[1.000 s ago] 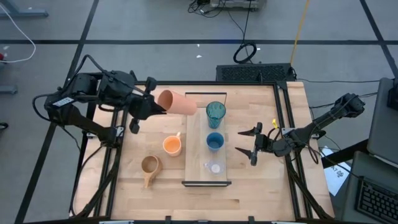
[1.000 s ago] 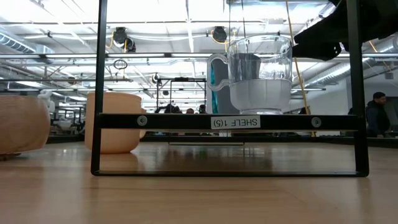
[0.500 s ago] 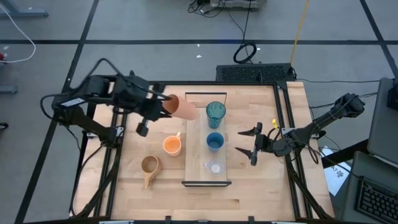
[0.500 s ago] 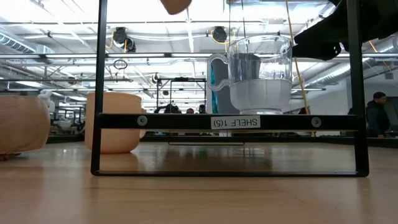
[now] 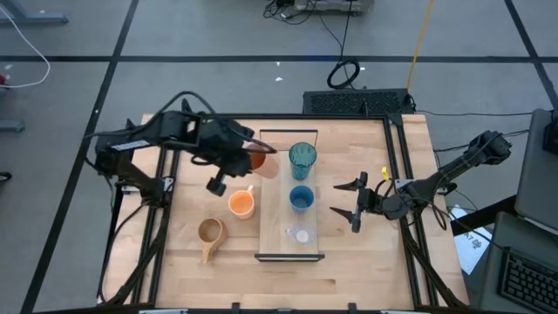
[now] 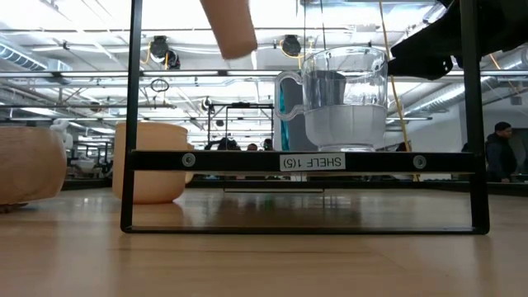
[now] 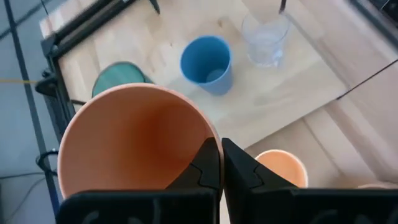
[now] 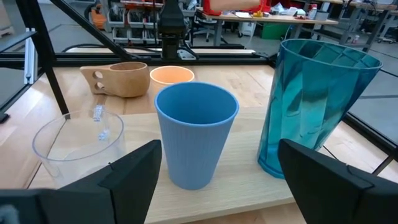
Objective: Stack small to large cups/mugs on shelf
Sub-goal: Put the orange cup on the shelf
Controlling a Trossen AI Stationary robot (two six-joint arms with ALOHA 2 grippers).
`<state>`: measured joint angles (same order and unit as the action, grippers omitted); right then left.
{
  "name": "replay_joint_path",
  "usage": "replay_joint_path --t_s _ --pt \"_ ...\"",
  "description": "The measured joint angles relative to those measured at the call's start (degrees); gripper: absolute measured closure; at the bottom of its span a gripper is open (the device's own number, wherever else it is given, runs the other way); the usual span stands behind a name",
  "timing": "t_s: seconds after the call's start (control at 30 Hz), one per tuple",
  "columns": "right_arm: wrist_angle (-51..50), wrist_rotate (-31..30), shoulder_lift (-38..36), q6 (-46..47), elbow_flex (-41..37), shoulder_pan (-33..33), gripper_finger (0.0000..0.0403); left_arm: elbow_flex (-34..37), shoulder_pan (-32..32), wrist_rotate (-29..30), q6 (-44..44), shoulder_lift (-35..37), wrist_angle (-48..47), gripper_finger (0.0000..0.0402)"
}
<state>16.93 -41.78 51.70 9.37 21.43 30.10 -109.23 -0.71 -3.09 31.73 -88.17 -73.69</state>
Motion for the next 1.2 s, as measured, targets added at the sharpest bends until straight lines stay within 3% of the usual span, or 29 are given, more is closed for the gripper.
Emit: replay_joint_path --t_s 0.53,1.0,1.2 --pt "-0.03 0.04 0.00 0.17 0.00 0.81 0.0091 0.00 -9.66 -4.65 2.23 -8.03 -1.18 0.0398" --pt "-0.02 0.04 0.00 0.44 0.00 1.96 0.0092 0.22 -10.62 -4.79 1.59 -15.21 -0.92 0.0398" --pt "0.17 0.04 0.00 0.44 0.00 3.09 0.0092 5.71 -10.58 -4.38 1.56 -15.20 3.48 0.0396"
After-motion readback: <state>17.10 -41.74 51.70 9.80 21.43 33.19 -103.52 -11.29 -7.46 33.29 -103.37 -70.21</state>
